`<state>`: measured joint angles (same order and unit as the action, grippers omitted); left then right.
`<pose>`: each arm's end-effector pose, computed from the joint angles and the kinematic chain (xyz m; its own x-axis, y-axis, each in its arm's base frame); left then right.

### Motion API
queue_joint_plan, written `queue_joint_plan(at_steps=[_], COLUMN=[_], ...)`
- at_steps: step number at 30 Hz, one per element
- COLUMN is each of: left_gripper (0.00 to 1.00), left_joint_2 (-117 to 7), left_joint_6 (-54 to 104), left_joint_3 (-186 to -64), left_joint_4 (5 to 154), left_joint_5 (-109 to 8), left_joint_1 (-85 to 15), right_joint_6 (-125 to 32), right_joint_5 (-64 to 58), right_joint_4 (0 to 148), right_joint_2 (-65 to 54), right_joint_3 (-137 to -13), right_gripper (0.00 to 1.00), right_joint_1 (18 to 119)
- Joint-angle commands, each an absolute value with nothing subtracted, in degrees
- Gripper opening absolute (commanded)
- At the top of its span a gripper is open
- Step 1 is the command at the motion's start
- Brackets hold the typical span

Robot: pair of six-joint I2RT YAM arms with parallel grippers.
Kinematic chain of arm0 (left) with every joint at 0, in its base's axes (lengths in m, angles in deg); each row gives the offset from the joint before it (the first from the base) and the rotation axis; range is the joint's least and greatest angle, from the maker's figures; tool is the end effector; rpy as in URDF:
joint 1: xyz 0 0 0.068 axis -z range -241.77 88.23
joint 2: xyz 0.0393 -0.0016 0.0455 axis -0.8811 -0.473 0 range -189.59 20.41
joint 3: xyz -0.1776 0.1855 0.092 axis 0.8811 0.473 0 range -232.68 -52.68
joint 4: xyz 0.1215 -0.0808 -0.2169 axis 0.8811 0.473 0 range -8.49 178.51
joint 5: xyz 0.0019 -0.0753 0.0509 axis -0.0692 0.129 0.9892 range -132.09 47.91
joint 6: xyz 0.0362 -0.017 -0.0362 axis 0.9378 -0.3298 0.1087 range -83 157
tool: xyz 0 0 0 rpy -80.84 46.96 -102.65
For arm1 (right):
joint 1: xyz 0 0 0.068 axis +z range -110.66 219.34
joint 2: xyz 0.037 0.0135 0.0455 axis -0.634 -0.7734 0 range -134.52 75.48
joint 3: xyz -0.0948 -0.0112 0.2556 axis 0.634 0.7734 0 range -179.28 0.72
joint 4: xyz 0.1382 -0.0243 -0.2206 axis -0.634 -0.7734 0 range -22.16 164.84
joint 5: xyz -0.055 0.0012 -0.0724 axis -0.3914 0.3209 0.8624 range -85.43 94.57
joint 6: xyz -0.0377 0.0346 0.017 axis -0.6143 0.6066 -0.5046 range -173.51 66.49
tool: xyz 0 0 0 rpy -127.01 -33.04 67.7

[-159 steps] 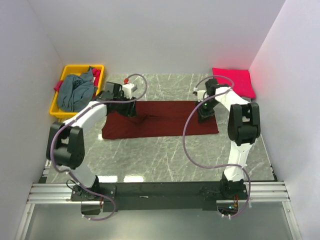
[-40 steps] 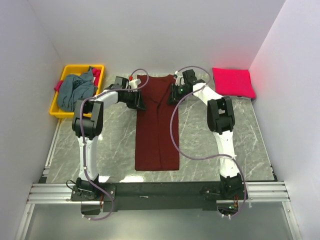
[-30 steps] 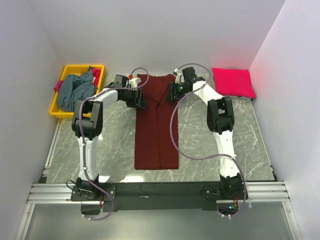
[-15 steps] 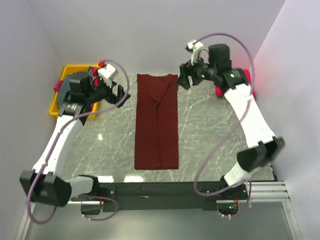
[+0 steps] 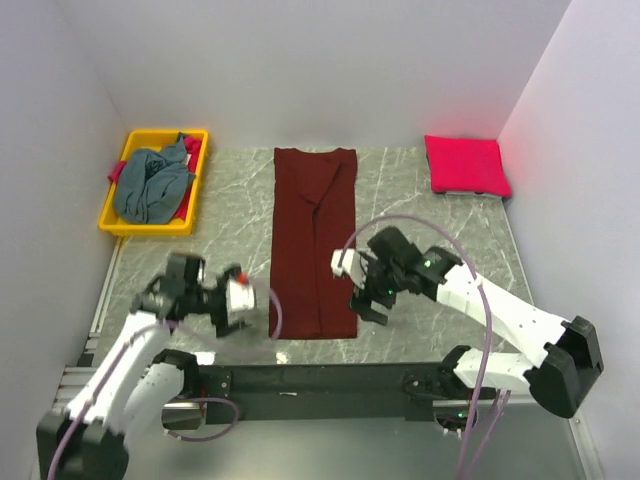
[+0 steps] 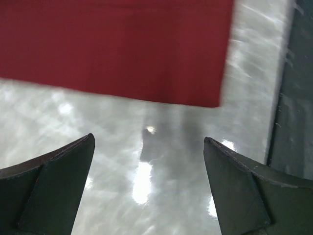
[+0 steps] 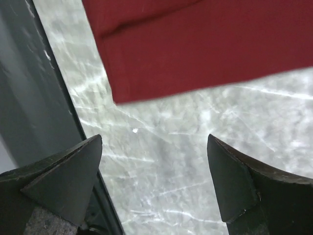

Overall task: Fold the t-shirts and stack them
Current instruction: Fold the tshirt

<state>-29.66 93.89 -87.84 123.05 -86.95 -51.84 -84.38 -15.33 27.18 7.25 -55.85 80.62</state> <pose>0.1508 -0.0519 0.2282 -0.0245 0.6069 -0.7944 0.9641 0.2245 0.1418 0.1641 0.1602 0.2756 -0.1696 -0.7907 -0.5883 -0.9761 0.2172 -0.0106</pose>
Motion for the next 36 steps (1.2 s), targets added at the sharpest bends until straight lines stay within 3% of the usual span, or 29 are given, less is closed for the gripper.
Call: queue_joint_plan(at_steps=[1, 4, 7, 11, 13, 20, 28, 35, 36], left_gripper=[0.99, 0.99, 0.93, 0.75, 0.7, 0.57, 0.53, 0.49, 0.49], left_joint_2=[-19.8, -15.4, -15.9, -19.4, -20.6, -28.5, -30.1, -32.9, -33.1], left_joint_6=[104.5, 100.6, 100.0, 98.1, 96.4, 96.7, 99.1, 99.9, 100.0], left_joint_3=[-76.4, -69.7, -67.1, -66.9, -67.1, -69.2, -68.9, -69.4, -69.5], left_joint_4=[117.8, 111.0, 108.9, 104.7, 100.8, 98.2, 98.1, 98.1, 97.9], left_joint_5=[-91.1, -88.6, -85.4, -84.2, -82.7, -81.2, -80.6, -79.8, -79.7], left_joint_1=[-47.4, -40.6, -35.3, -32.4, -30.8, -27.8, -27.7, -27.6, -27.6], right_joint_6=[-87.2, -87.0, -87.3, -88.8, -88.6, -89.2, -92.5, -94.1, -94.3], right_joint_5=[-11.3, -11.5, -11.0, -7.2, -6.5, -5.8, -5.6, -5.2, -5.3], right_joint_4=[38.2, 43.4, 48.4, 55.6, 57.2, 61.4, 61.9, 60.7, 60.4], right_joint_2=[10.9, 9.3, 8.6, 7.5, 7.3, 5.9, 5.2, 2.8, 2.0], right_joint_3=[-47.8, -44.8, -41.9, -36.4, -35.1, -31.5, -28.0, -28.2, -28.5], right_gripper=[0.93, 0.88, 0.8, 0.74, 0.66, 0.62, 0.59, 0.41, 0.33], right_joint_1=[83.8, 88.1, 92.3, 97.4, 98.6, 99.7, 99.8, 101.4, 101.5])
